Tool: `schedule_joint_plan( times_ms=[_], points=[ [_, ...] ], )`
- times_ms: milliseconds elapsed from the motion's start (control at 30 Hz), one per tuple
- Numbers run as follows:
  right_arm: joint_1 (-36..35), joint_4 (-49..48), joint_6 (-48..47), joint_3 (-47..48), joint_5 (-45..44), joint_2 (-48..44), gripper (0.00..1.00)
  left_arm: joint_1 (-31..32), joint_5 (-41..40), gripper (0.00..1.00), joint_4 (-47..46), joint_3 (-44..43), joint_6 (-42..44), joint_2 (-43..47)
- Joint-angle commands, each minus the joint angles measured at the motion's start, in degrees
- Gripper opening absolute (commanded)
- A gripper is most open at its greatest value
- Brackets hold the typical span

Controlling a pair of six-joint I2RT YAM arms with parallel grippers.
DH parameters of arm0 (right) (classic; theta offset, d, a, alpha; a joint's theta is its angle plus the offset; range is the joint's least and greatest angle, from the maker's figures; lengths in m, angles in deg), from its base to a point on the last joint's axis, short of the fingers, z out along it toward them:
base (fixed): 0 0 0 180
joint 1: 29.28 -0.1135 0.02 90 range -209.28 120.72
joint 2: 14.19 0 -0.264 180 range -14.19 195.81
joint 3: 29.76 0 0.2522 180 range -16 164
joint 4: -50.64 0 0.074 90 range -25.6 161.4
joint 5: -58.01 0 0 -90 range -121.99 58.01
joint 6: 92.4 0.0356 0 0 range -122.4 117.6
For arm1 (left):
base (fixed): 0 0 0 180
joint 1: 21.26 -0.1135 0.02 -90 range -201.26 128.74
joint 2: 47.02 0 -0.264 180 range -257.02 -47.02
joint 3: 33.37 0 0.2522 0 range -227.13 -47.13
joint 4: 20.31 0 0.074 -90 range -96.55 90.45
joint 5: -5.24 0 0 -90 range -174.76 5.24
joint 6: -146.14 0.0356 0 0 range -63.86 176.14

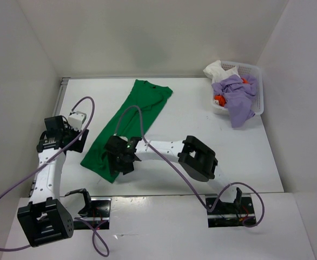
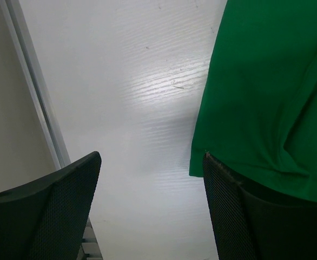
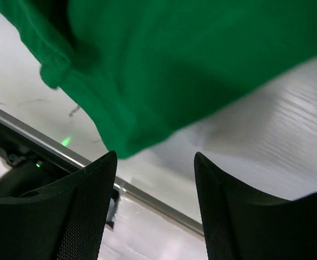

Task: Fold and stack the t-shirts
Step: Rotate the tshirt 90 degrees

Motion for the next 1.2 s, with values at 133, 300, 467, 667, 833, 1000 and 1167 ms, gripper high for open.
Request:
schedule_joint_plan(
  times_ms=[133,300,467,667,833,1000,1167],
  points=[
    [-0.2,-3.67,5.06,3.27,5.54,6.51,0.63,0.93,1.82,0.83,-1.55,0.13,0.3,4.36],
    [1.64,-7.01,8.04,-0.93,9.05,7.22,0.22,1.46,1.29,0.83,-1.55,0.13,0.3,5.94],
    [5.95,-13.33,10.77,-15.4,10.2,-0.32,0.0,2.51,1.82,0.83,-1.55,0.13,2.31,6.47],
    [13.86,-13.35,9.19,-36.41,8.97,-18.07,0.0,8.04,4.45,0.9,-1.55,-3.74,13.63,6.47],
    [19.39,-5.62,3.84,-46.37,5.38,-28.97,0.0,18.67,6.3,0.95,-1.55,-5.06,23.66,7.0],
    [21.34,-1.14,1.9,-54.99,6.59,-39.26,0.3,30.97,7.0,0.97,2.64,-7.51,32.63,5.16],
    [21.34,4.14,-0.64,-54.39,7.38,-48.22,0.48,45.28,7.53,0.96,8.99,-9.45,38.7,-1.52]
  ],
)
